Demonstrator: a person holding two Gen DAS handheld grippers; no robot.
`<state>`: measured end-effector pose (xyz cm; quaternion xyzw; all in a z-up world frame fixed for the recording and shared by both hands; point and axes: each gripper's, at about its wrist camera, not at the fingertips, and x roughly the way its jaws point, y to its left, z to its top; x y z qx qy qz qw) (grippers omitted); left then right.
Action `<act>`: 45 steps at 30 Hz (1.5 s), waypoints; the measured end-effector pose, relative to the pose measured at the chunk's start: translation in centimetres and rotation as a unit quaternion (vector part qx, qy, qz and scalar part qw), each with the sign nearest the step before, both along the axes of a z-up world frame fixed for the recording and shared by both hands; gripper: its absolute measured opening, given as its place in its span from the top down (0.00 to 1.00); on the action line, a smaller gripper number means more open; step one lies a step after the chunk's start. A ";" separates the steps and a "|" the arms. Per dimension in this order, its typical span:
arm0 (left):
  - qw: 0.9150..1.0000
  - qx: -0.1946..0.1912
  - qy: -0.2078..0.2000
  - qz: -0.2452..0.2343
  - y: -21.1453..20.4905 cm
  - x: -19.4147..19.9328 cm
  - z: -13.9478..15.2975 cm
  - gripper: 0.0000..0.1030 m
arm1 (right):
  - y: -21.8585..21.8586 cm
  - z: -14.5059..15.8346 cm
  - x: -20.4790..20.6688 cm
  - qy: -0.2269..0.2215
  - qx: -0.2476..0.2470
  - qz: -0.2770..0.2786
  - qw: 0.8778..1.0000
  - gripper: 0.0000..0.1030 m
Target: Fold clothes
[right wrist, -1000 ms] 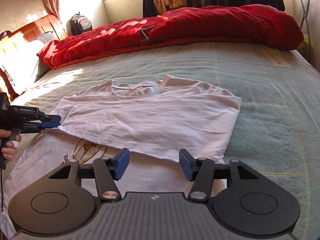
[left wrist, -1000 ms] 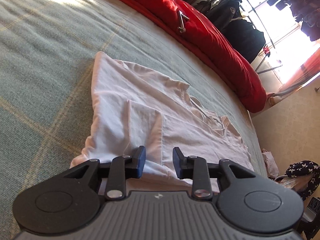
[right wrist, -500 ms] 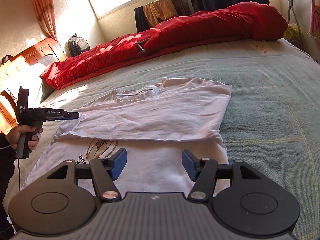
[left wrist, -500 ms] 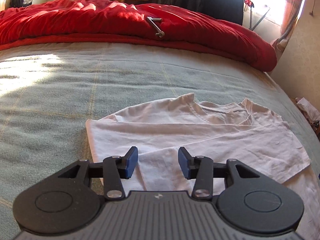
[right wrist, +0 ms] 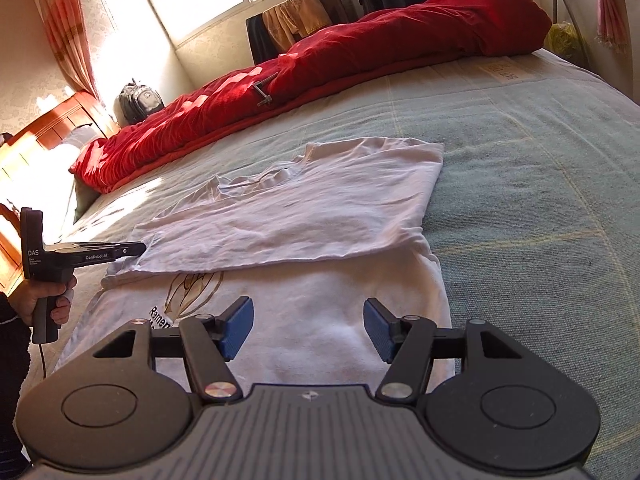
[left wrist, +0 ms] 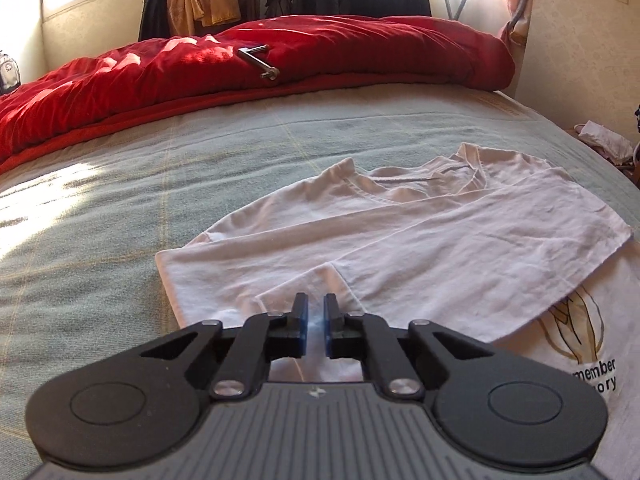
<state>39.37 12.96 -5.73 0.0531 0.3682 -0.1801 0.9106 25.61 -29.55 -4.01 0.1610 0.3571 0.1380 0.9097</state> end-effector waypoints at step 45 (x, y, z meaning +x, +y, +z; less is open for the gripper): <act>0.998 0.031 0.010 0.047 -0.5 1.8 -0.6 0.73 | 0.9 -1.4 -0.8 0.010 0.014 0.000 1.000 0.30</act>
